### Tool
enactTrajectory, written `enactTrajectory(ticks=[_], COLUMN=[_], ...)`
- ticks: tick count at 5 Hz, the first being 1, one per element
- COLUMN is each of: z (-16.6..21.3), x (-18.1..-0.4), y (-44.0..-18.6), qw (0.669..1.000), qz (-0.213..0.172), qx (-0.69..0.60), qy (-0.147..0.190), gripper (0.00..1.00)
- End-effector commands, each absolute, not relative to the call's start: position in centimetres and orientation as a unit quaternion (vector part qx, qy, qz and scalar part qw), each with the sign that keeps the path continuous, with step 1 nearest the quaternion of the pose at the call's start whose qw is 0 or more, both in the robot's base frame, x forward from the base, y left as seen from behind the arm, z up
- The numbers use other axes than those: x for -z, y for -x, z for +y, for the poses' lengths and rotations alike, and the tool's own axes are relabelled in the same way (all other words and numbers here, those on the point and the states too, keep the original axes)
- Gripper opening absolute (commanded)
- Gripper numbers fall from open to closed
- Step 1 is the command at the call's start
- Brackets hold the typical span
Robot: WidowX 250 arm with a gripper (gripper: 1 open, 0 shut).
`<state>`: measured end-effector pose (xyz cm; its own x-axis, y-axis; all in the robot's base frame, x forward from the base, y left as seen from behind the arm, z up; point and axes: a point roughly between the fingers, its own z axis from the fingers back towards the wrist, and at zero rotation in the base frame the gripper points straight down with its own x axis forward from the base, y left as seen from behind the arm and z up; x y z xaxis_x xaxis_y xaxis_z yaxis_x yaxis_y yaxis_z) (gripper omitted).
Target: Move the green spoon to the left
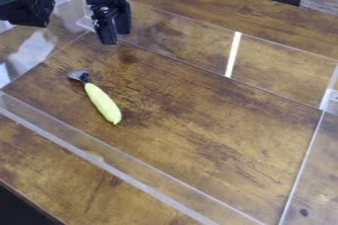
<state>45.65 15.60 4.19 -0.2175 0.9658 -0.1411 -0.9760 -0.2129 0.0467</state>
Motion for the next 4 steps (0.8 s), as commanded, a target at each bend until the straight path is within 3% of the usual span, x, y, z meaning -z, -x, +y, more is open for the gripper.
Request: enactTrajectory(ticks=[1,2,4], z=[17.4,17.1,16.3], x=[-4.2,-3.6,-4.5], y=[-46.0,-45.8,-45.1], qw=[0.592,0.595,0.619], qz=[0.023,0.024,0.039], qx=[-0.803,-0.801,-0.782], qy=[0.058,0.057,0.056], gripper=[0.00,0.00,0.00])
